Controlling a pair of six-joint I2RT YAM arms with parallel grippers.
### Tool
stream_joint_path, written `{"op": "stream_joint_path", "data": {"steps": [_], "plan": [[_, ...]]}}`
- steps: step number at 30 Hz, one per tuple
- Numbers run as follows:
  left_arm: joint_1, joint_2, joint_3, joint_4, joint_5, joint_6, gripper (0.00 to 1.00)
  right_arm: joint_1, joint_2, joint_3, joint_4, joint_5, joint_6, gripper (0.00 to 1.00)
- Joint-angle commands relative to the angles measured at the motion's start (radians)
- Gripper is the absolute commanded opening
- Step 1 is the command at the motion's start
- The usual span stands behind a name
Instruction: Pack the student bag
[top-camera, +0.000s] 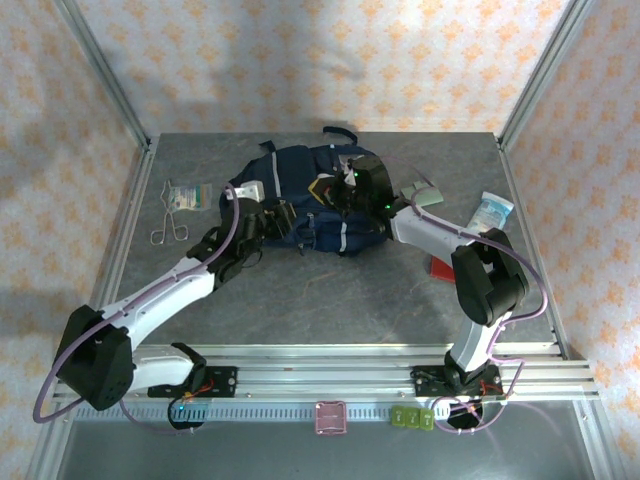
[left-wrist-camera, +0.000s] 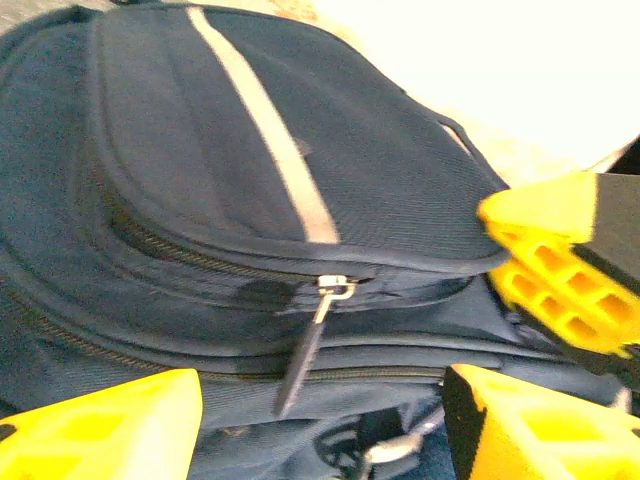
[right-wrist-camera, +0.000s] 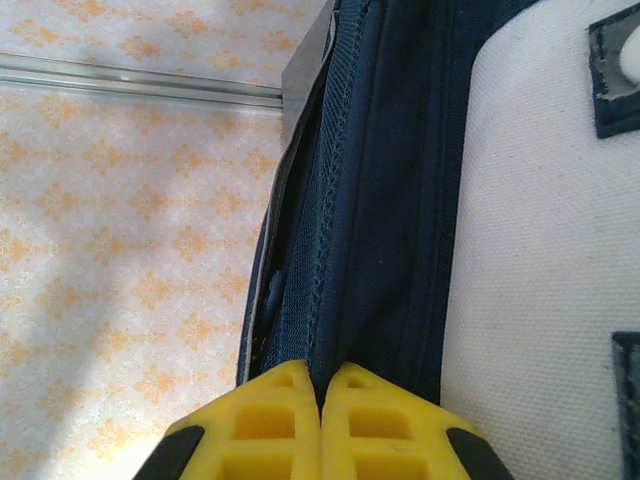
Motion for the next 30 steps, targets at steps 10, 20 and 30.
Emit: {"op": "stream_joint_path", "data": {"steps": [10,20,30], "plan": [[0.068,0.078,0.107,-0.118,0.212,0.073,0.57,-0.001,-0.066,0.061,0.208,-0.051,-0.025,0.00],[0.010,0.133,0.118,-0.129,-0.006,0.167,0.44,0.001,-0.059,0.059,0.230,-0.066,-0.010,0.00],[0.027,0.215,0.153,-0.126,-0.063,0.197,0.00,0.002,-0.073,0.040,0.214,-0.075,-0.023,0.00]]}}
